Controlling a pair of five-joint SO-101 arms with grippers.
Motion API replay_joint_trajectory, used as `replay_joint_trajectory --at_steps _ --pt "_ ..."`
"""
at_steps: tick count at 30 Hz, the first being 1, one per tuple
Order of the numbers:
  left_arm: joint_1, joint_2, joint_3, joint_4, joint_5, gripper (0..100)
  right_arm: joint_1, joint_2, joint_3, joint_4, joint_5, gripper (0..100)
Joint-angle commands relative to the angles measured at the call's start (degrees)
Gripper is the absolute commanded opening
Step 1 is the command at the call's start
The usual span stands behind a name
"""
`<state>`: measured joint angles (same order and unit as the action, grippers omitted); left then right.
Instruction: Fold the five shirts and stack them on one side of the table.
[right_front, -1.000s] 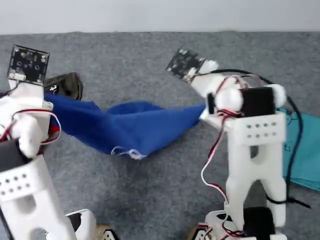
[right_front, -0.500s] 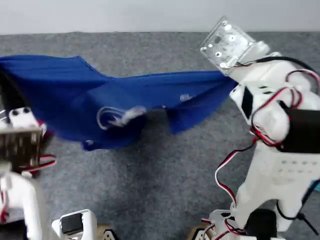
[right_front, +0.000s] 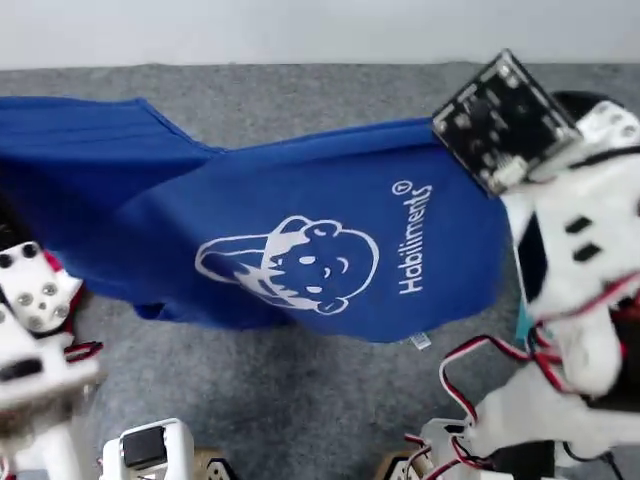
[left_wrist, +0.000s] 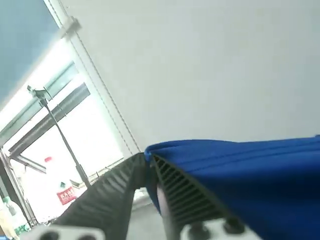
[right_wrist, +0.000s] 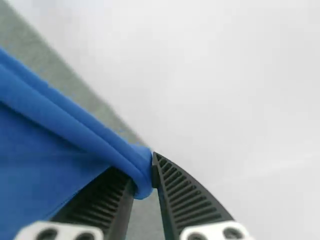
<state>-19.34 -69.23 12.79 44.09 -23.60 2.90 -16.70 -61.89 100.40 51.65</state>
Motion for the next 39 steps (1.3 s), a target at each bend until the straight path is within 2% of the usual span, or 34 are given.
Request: replay_joint_trajectory --at_steps 1,15,24,28,34,39 --pt "0.2 0.3 -5.1 -4.0 -0.6 1 2.2 -1.8 -5.9 1.5 0.3 1.1" --pt "0.2 0.4 -14.6 -7.0 -3.8 1 12.4 -2.8 -13.5 2.2 0.3 1.1" --pt "0.0 8.2 -19.6 -13.4 -3.9 1 12.3 -11.2 7.0 2.2 -2.1 1.1" --pt "0.2 12.3 -26.2 -11.5 -3.9 1 10.9 -16.1 17.2 2.2 -6.3 1.1" --pt "0.2 13.6 -33.2 -3.3 -3.9 1 7.3 -23.3 23.5 2.2 -6.1 1.0" --pt "0.1 13.6 -37.8 0.6 -3.9 1 7.5 -26.5 23.6 2.2 -3.3 1.0"
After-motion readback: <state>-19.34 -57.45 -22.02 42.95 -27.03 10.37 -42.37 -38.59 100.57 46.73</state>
